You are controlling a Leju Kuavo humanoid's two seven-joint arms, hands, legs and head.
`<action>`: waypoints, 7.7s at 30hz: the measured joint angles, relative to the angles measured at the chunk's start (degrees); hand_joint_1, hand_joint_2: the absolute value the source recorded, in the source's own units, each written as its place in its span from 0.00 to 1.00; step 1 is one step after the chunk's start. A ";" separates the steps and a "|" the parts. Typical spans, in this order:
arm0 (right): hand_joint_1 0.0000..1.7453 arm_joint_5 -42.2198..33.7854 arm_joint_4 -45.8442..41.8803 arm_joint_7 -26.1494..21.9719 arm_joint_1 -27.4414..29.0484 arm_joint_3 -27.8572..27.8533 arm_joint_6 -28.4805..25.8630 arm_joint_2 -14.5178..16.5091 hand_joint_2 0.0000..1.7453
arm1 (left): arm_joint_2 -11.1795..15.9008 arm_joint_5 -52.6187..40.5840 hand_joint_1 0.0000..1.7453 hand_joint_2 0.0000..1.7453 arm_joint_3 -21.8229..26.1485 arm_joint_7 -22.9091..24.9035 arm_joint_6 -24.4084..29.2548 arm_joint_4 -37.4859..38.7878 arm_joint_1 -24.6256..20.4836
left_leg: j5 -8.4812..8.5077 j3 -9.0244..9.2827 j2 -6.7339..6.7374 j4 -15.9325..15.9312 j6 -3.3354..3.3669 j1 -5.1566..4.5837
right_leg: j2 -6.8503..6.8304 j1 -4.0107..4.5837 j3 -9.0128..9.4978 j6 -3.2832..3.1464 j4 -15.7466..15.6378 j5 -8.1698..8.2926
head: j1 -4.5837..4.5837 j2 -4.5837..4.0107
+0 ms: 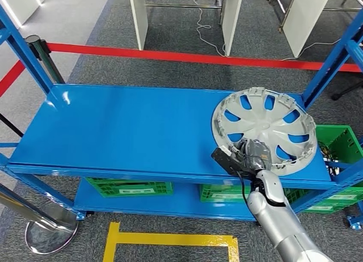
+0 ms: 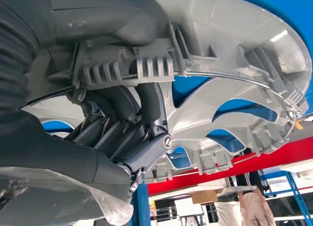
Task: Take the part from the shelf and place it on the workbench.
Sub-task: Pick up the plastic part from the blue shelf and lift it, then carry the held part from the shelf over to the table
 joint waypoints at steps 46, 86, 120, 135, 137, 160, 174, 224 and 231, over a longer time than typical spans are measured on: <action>1.00 19.33 -16.80 -5.14 0.82 8.56 -8.85 -15.65 1.00 | -0.86 0.01 0.00 1.00 1.95 -3.63 -1.84 0.00 0.55 | -0.01 -0.19 -0.04 0.00 0.01 -0.07 | -0.11 -0.07 -0.17 0.03 -0.01 -0.03 | -0.01 0.00; 1.00 9.18 -26.02 -11.40 3.25 14.25 -8.52 -19.50 1.00 | -1.33 -2.73 0.00 1.00 1.97 -3.20 -1.63 0.13 0.35 | 0.94 -0.92 -0.66 -0.08 0.51 0.73 | 1.80 -1.60 -3.45 3.09 4.46 1.34 | 0.47 0.01; 1.00 7.31 -24.74 -11.32 4.53 14.36 -4.84 -21.11 1.00 | -1.10 -2.96 0.00 1.00 2.08 -3.99 -1.89 0.20 0.08 | 5.93 -5.78 -0.46 0.02 -0.41 -0.22 | 1.74 -0.91 -0.21 0.97 0.56 -0.60 | 0.79 0.00; 1.00 -3.22 -25.08 -15.45 6.48 11.70 -4.68 -22.52 1.00 | -1.24 -4.07 0.00 1.00 2.15 -3.63 -1.53 0.21 -0.99 | -2.72 5.18 -0.45 -2.75 -0.61 0.04 | 0.72 -1.07 -8.30 0.63 0.33 7.86 | 0.51 0.00; 1.00 -3.22 -25.09 -15.57 6.71 11.56 -4.67 -22.60 1.00 | -1.29 -4.04 0.00 1.00 2.16 -3.55 -1.54 0.22 -0.89 | -1.34 4.34 -0.33 -3.25 0.02 0.05 | 0.80 -1.31 -8.86 1.23 0.52 7.19 | 0.54 0.01; 1.00 -1.82 -25.16 -16.61 7.28 10.91 -2.60 -23.17 1.00 | -1.55 -4.03 0.00 1.00 2.16 -3.15 -2.25 0.31 -0.81 | -1.73 -6.83 -0.14 14.87 -2.37 0.60 | 0.96 -1.06 -5.27 -1.04 0.02 3.78 | 0.50 0.00; 1.00 0.05 -24.51 -15.88 6.36 12.13 -1.31 -24.03 1.00 | -1.63 -4.83 0.00 1.00 2.16 -2.82 -2.51 0.31 -1.35 | 1.09 0.48 -1.87 -2.72 1.13 -0.23 | 1.56 -0.81 -12.73 1.38 16.25 -2.89 | 0.62 0.00; 1.00 4.42 -24.53 -13.90 5.20 16.79 0.04 -23.40 1.00 | -1.68 -5.00 0.00 1.00 2.39 -3.31 -3.10 0.31 -0.74 | 2.44 -4.57 2.60 2.28 -1.65 -0.25 | -3.15 -1.09 -2.75 -0.64 1.50 0.48 | -0.33 0.00; 1.00 4.86 -23.67 -14.42 2.70 18.31 0.09 -22.11 1.00 | -1.39 -4.81 0.00 1.00 2.72 -3.85 -3.09 0.30 -0.46 | 3.37 -3.09 0.19 -1.48 0.56 -0.25 | -0.59 -1.14 -5.11 0.79 6.83 -3.33 | 0.05 0.00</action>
